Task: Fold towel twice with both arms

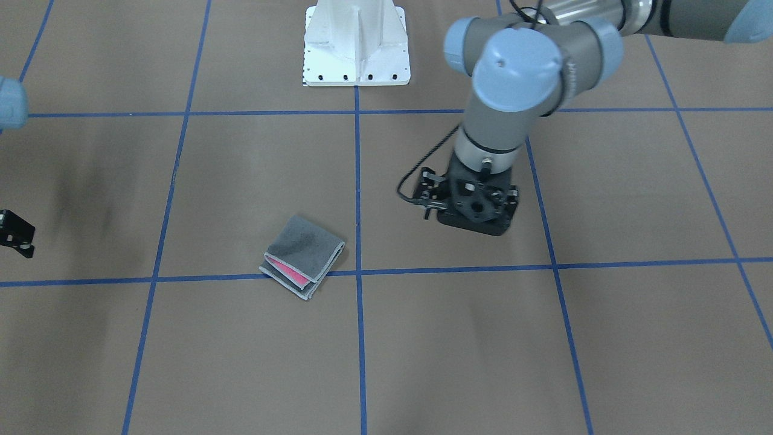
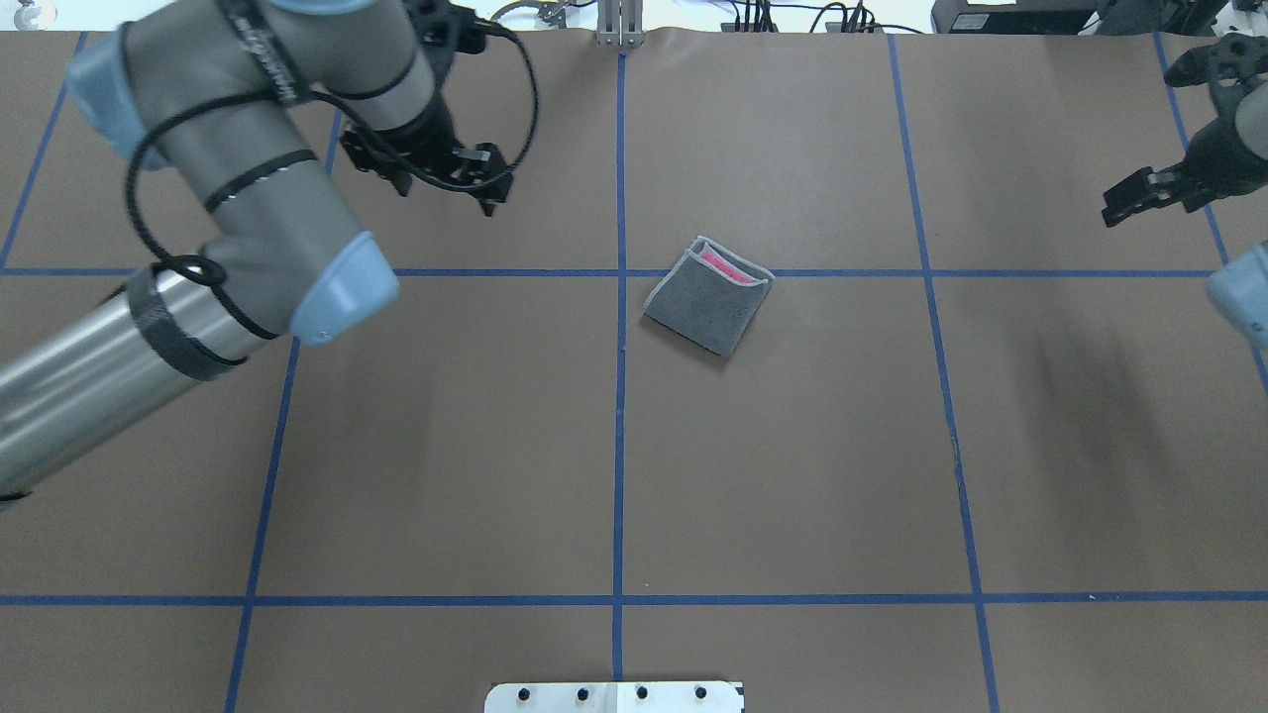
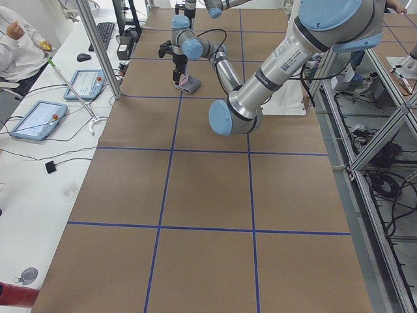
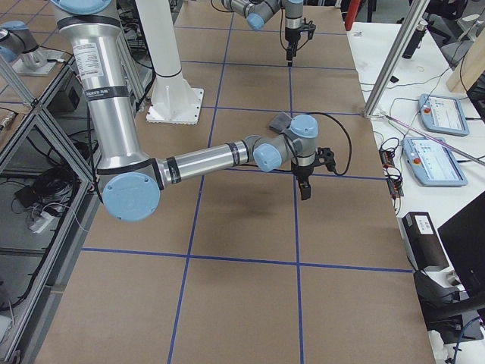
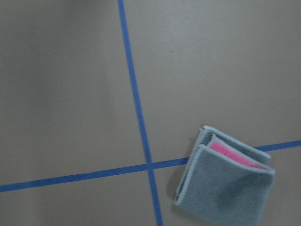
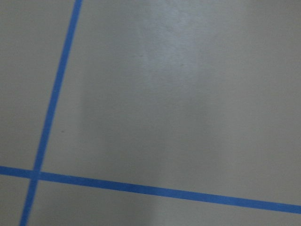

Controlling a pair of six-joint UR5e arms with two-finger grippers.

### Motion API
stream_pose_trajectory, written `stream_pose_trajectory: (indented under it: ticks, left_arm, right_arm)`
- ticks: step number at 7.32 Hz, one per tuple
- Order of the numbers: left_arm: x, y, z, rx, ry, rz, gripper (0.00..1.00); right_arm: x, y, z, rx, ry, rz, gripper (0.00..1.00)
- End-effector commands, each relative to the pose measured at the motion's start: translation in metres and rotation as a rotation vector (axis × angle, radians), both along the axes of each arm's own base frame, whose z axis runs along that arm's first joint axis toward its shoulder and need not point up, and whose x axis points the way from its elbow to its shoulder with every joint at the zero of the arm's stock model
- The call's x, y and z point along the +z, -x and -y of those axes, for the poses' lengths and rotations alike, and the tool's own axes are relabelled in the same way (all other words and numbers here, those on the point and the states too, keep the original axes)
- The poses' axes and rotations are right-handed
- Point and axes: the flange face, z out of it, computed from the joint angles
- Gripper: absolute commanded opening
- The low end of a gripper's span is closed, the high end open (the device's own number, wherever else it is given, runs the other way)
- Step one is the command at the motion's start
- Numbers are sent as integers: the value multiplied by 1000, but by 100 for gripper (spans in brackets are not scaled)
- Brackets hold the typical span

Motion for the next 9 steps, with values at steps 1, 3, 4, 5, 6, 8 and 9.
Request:
stream_pose_trajectory:
  ticks: [1, 3, 4, 5, 6, 8, 9]
  left_arm:
    - [118, 112, 19, 89, -20, 44, 100]
    - [207, 216, 23, 121, -35, 79, 100]
    - [260, 263, 11, 133, -25, 108, 100]
    - [297, 305, -2, 151, -38, 129, 100]
    - [331, 339, -19, 150, -19, 143, 100]
    - [408, 435, -69, -6, 133, 151, 100]
    - [416, 467, -84, -67, 154, 138, 100]
  right_arm:
    - [32, -92, -1, -65, 2, -51, 99]
    - [78, -155, -28, -110, 25, 11, 99]
    - [100, -178, -46, -121, 20, 3, 99]
    - [119, -200, -67, -96, 44, 5, 99]
    - [132, -220, -83, -55, 70, 6, 99]
    - [139, -229, -95, -26, 127, -1, 99]
    - [137, -228, -94, -15, 134, 3, 99]
